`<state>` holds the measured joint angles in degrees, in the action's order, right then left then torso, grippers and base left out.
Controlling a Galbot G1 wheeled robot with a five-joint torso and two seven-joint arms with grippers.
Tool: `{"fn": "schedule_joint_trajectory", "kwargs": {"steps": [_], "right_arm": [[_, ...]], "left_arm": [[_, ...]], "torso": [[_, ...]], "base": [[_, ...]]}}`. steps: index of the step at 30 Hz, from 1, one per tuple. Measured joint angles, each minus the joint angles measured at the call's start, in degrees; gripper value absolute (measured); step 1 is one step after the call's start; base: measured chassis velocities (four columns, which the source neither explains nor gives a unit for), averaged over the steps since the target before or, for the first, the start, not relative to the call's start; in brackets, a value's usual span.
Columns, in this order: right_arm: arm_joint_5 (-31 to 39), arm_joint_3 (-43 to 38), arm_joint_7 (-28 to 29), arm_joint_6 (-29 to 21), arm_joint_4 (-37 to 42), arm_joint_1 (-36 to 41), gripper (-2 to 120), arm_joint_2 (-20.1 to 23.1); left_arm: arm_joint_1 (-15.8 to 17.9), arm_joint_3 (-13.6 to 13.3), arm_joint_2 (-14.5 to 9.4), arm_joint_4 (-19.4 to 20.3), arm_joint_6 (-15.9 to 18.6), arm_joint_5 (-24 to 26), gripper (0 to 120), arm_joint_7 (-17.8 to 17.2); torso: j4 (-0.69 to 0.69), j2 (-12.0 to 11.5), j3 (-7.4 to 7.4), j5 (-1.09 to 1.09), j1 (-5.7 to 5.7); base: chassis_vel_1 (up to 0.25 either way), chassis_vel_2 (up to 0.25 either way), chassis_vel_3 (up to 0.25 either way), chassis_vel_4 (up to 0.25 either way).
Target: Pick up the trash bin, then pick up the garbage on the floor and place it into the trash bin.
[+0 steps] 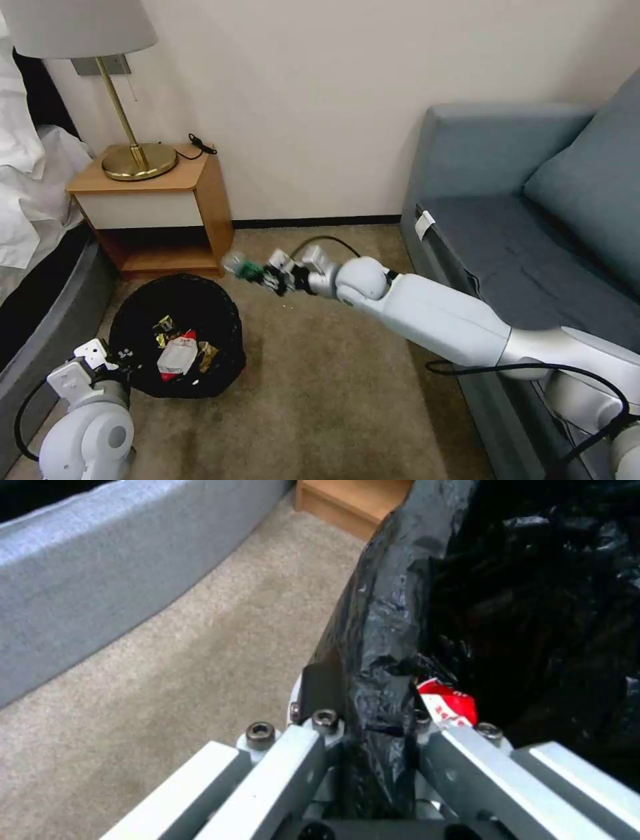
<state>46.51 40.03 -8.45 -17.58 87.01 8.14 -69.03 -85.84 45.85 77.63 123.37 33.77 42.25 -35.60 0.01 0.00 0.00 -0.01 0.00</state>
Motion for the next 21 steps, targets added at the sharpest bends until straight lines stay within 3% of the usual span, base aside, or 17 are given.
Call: {"fn": "schedule_joint_trajectory", "kwargs": {"steps": [8, 17, 21], "right_arm": [[9.11, 2.45, 11.08, -3.2, 7.29, 0.61, 17, -4.82], [10.93, 6.54, 18.02, -3.97, 7.41, 2.48, 17, -7.23], [10.7, 7.69, 19.92, -4.57, 6.45, 3.01, 28, -7.71]], "left_arm": [[0.49, -0.78, 0.33, 0.13, -0.11, 0.44, 2, -0.13], [1.11, -1.53, 0.65, 0.48, -0.21, 1.42, 2, -0.66], [1.14, -1.79, 0.8, 0.98, -0.31, 1.9, 2, -0.78]], "torso": [[0.0, 0.0, 0.0, 0.0, 0.0], [-0.01, 0.0, 0.0, 0.0, 0.0], [-0.01, 0.0, 0.0, 0.0, 0.0]], "base": [[0.0, 0.0, 0.0, 0.0], [0.0, 0.0, 0.0, 0.0], [0.0, 0.0, 0.0, 0.0]]}}
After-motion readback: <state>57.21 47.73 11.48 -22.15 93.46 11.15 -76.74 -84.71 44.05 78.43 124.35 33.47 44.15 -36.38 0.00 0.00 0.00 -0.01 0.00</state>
